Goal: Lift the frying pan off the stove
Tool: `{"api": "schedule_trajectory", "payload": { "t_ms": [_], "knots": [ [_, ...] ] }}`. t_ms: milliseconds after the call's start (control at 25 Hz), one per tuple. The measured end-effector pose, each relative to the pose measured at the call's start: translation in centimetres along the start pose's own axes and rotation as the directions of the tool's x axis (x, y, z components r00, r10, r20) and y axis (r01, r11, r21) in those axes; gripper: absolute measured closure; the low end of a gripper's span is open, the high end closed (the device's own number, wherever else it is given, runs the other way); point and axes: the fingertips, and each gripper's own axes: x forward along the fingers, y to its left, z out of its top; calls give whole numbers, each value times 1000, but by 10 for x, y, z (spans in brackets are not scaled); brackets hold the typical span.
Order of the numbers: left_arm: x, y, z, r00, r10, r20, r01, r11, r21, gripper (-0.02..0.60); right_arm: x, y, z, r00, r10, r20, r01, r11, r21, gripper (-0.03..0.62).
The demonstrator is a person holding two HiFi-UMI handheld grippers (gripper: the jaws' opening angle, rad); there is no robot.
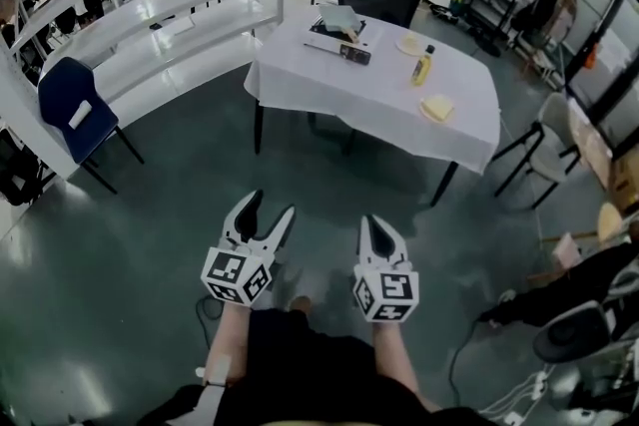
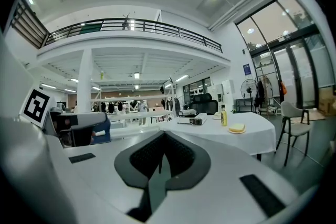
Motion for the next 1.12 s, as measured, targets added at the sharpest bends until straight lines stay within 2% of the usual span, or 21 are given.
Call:
{"api": "schedule_trajectory", "payload": {
  "t_ms": [440, 880, 1120],
  "knots": [
    [40, 35, -3, 1000, -22, -15, 22, 1000, 1, 308, 51, -11, -5, 999, -38, -17, 38, 999, 22, 589],
    [41, 41, -19, 997, -45, -61, 41, 996, -78, 308, 61, -6, -14, 997, -40, -63, 44, 997, 62, 588],
    [49, 48, -24, 997, -28, -73, 21, 995, -95, 308, 74, -8, -14, 997, -16, -78, 19, 999, 40, 588]
  ]
}}
